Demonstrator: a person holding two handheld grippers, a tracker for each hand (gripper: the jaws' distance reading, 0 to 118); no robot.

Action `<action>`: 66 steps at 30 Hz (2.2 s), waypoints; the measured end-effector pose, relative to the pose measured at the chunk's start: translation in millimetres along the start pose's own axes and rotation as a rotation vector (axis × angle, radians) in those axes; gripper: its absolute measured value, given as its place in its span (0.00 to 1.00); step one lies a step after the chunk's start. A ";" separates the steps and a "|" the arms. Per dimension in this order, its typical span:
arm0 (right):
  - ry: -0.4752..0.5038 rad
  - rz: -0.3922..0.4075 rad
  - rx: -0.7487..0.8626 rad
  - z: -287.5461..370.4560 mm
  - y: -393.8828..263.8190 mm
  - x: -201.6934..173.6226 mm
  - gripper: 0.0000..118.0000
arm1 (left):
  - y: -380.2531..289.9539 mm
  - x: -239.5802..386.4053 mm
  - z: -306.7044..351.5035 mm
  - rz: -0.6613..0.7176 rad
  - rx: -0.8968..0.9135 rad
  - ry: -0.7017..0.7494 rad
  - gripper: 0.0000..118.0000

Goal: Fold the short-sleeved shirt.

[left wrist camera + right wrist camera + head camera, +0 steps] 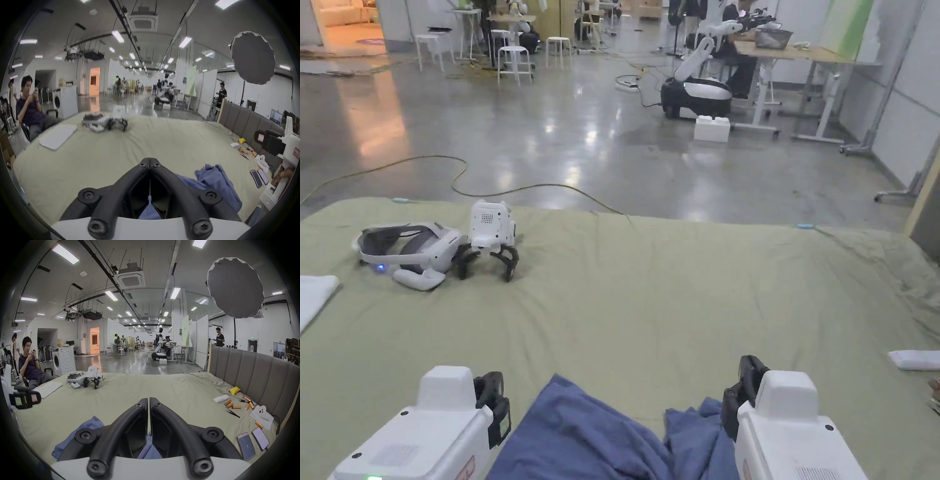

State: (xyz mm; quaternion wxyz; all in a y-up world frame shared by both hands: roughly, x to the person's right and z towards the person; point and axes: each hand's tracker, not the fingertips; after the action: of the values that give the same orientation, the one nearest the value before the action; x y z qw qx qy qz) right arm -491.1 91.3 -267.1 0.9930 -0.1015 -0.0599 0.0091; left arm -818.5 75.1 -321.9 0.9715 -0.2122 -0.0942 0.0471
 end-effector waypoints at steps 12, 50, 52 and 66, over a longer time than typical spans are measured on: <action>-0.055 0.018 -0.113 -10.1 -25.4 37.8 0.02 | -7.5 -17.1 -160.3 -0.018 -0.398 -0.078 0.02; 0.096 -0.011 -0.895 -233.6 -125.6 110.3 0.35 | 10.0 17.7 -124.2 -0.151 -0.327 -0.118 0.04; 0.114 -0.037 -0.891 -235.1 -134.7 112.4 0.03 | 3.2 11.0 -126.0 -0.150 -0.323 -0.099 0.04; 0.028 0.022 -0.461 -121.9 8.3 145.9 0.02 | 63.3 -33.1 -77.8 -0.110 -0.108 -0.062 0.04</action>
State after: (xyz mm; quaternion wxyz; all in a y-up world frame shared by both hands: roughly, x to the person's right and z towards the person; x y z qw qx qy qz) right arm -331.6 79.4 -370.2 0.9441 -0.3263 -0.0455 0.0047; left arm -838.4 96.7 -423.3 0.9564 -0.2575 -0.1380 -0.0052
